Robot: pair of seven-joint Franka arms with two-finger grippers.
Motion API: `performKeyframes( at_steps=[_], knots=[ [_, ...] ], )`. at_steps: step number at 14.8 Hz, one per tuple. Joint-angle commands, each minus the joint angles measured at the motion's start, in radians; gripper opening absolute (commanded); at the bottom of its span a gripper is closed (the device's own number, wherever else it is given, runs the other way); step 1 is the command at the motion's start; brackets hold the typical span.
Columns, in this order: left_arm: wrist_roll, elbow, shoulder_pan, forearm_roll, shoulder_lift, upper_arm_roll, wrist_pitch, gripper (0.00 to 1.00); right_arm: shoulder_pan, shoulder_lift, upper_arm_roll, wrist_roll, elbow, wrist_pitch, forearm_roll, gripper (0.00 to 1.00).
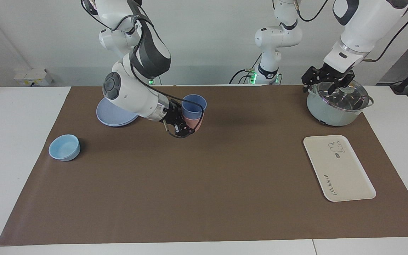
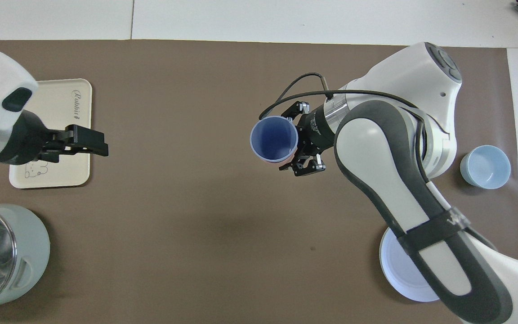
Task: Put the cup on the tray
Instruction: 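Reach the left gripper to the blue cup held by the right gripper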
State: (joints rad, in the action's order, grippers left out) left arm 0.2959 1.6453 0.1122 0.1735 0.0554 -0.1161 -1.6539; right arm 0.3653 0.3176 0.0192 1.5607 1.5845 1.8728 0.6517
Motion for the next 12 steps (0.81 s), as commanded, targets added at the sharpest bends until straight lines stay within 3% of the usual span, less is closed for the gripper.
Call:
performKeyframes(
  at_steps=[1, 4, 7, 10, 12],
  knots=[
    [0.315, 0.022, 0.139, 0.014, 0.009, 0.012, -0.165, 1.0, 0.032, -0.025, 0.002, 0.051, 0.04, 0.075, 0.031, 0.0],
    [0.602, 0.068, 0.259, 0.014, 0.007, 0.012, -0.384, 1.0, 0.035, -0.025, 0.002, 0.058, 0.04, 0.075, 0.029, 0.0],
    [0.626, 0.154, 0.336, 0.012, 0.018, 0.012, -0.487, 0.89, 0.034, -0.025, 0.002, 0.058, 0.04, 0.074, 0.029, 0.0],
    [0.631, 0.157, 0.377, 0.012, 0.0, 0.012, -0.527, 0.81, 0.034, -0.025, 0.002, 0.058, 0.04, 0.075, 0.029, 0.0],
    [0.655, 0.16, 0.389, 0.009, -0.028, 0.012, -0.563, 0.7, 0.034, -0.025, 0.002, 0.056, 0.04, 0.075, 0.029, 0.0]
  ],
)
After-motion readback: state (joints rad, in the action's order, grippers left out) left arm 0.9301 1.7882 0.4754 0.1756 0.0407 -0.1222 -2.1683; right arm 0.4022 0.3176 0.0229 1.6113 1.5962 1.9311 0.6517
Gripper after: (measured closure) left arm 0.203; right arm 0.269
